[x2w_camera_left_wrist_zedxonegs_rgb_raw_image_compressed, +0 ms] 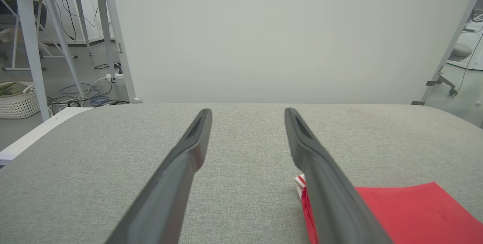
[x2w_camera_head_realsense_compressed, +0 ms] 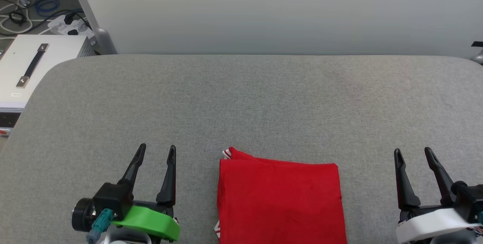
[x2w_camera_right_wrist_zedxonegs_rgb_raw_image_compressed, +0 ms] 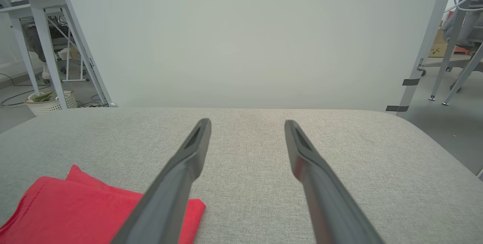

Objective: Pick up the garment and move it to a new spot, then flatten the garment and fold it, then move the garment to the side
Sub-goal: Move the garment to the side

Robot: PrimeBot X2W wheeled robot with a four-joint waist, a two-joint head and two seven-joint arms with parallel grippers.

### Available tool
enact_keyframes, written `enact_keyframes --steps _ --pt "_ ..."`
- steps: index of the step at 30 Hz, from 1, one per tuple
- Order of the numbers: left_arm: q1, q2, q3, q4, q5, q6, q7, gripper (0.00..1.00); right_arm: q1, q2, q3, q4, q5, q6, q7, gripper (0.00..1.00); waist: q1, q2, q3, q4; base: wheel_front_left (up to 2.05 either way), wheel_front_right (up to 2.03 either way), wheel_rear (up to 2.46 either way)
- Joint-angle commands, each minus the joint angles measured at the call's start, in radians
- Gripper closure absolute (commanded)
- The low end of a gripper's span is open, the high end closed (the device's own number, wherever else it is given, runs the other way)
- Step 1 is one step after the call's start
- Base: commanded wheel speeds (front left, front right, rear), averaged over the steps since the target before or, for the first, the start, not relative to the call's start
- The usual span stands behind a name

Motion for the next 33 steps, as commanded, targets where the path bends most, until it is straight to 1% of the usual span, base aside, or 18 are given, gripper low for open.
enact_keyframes --steps 1,14,17,19,21,26,30,33 --pt "0.015 -0.001 -0.003 0.004 0.006 -0.003 -0.006 0.0 0.005 0.005 0.001 0.005 -0.001 -0.001 -0.006 0.0 0.0 -0.0001 -0.003 0.002 0.0 0.0 0.0" --pt "0.012 0.001 -0.005 0.009 0.007 -0.003 -0.006 0.0 0.01 0.002 0.001 0.006 0.007 -0.001 0.017 0.0 0.0 -0.0001 -0.012 0.022 0.0 0.0 0.0" --pt "0.011 0.0 -0.005 0.008 0.007 -0.003 -0.006 0.0 0.01 0.0 0.008 0.002 0.021 -0.001 0.042 0.0 0.0 -0.0001 -0.01 0.027 0.0 0.0 0.0" --pt "0.009 0.0 -0.005 0.006 0.007 -0.003 -0.006 0.0 0.006 -0.009 0.014 -0.004 0.025 -0.001 0.096 0.0 0.0 -0.0001 -0.005 0.03 0.0 0.0 0.0" --pt "0.007 -0.001 -0.005 0.006 0.007 -0.003 -0.006 0.0 -0.001 -0.019 0.025 -0.008 0.033 -0.001 0.197 0.0 0.0 -0.0001 0.0 0.033 0.0 0.0 0.0" --pt "-0.004 -0.001 -0.01 0.01 0.009 -0.003 -0.006 0.0 -0.027 -0.061 0.086 -0.058 0.076 -0.001 0.539 0.0 0.0 -0.0001 0.024 0.042 0.0 0.0 0.0" --pt "-0.02 0.003 -0.016 0.009 0.011 -0.003 -0.006 0.0 -0.055 -0.061 0.098 -0.095 0.141 -0.001 0.788 0.0 0.0 -0.0001 0.056 0.053 0.0 0.0 0.0" --pt "-0.036 0.007 -0.024 0.012 0.011 -0.003 -0.006 0.0 -0.079 -0.046 0.089 -0.106 0.171 -0.001 0.934 0.0 0.0 -0.0001 0.078 0.066 0.0 0.0 0.0"
